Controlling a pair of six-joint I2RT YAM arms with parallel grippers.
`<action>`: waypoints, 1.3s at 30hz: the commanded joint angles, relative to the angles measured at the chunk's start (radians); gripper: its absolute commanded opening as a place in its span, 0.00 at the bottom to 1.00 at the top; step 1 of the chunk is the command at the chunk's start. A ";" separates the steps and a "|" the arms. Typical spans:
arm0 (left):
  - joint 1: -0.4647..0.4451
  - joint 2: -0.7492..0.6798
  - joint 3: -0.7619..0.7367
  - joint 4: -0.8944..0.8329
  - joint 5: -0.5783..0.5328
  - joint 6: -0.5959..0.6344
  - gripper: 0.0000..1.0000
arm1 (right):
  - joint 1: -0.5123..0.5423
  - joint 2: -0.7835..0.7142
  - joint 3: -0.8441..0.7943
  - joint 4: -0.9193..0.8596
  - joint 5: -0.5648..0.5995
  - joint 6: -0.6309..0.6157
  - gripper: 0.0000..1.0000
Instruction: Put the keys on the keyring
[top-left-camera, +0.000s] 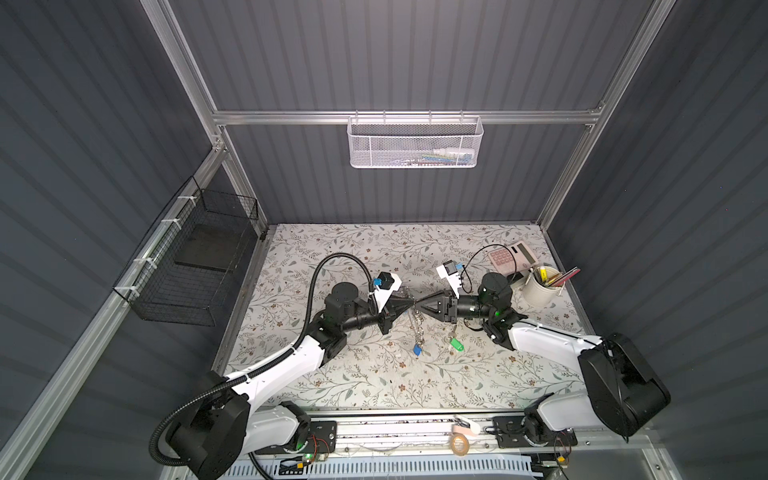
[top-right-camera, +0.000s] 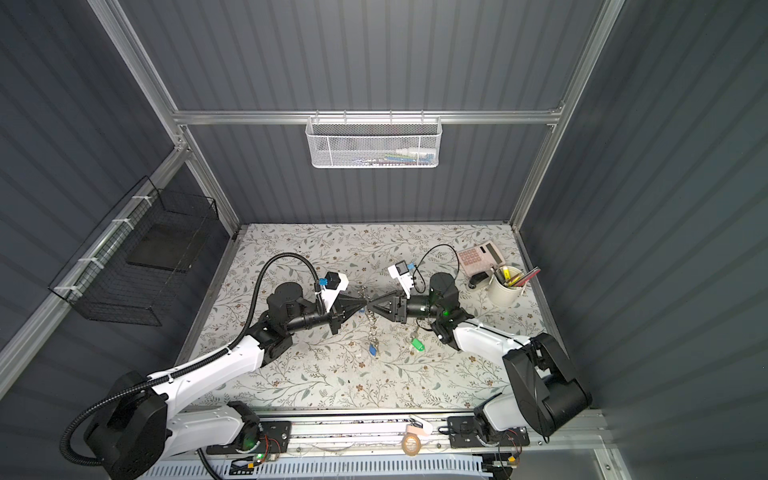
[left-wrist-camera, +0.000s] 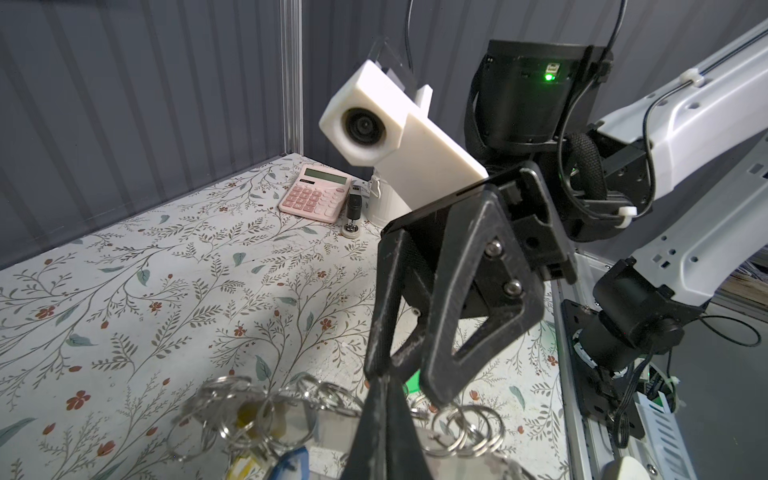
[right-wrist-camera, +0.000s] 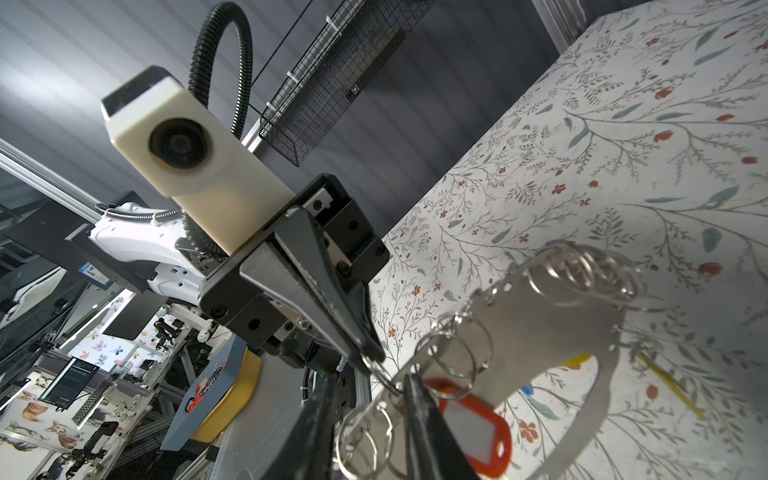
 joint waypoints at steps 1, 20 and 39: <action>0.008 0.013 0.049 0.073 0.024 -0.021 0.00 | 0.003 0.008 0.024 -0.003 -0.013 -0.025 0.27; 0.008 0.052 0.060 0.088 0.067 -0.047 0.00 | 0.007 0.003 0.026 0.026 -0.011 -0.009 0.15; 0.008 0.058 0.055 0.088 0.025 -0.087 0.00 | 0.009 -0.041 0.004 0.020 0.025 0.006 0.00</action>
